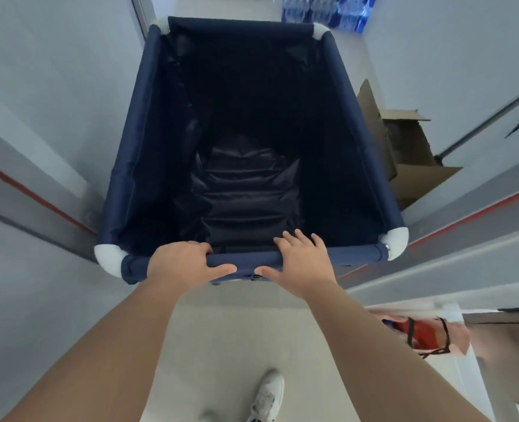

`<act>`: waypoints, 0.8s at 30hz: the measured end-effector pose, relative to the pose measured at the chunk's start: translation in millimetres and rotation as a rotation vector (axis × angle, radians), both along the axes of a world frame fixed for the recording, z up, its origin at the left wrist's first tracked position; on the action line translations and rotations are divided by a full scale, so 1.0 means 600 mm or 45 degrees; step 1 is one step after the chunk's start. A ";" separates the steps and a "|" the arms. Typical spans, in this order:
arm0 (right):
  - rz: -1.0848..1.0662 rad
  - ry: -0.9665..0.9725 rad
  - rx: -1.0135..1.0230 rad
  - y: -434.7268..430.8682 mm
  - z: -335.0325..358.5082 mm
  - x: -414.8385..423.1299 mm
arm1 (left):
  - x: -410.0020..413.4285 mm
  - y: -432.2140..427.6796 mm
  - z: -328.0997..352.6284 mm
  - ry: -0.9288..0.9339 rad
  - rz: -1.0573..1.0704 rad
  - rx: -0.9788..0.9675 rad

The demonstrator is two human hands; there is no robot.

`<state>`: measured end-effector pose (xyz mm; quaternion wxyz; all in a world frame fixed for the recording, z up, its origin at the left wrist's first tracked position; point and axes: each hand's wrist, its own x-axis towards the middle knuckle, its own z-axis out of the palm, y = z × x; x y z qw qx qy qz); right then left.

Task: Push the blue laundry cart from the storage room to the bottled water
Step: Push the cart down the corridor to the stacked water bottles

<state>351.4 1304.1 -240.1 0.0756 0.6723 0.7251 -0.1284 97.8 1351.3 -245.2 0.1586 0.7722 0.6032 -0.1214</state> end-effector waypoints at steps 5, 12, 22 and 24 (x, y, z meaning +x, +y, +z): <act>-0.012 -0.004 0.032 0.104 -0.004 0.010 | 0.005 0.105 -0.007 -0.054 -0.021 0.063; -0.060 0.010 -0.002 0.263 0.008 0.011 | 0.015 0.274 -0.004 -0.051 -0.043 0.025; -0.153 0.013 0.003 0.446 0.010 0.012 | 0.023 0.483 0.001 -0.011 -0.147 -0.004; -0.176 0.022 0.008 0.477 0.009 0.015 | 0.025 0.522 -0.004 0.000 -0.162 -0.006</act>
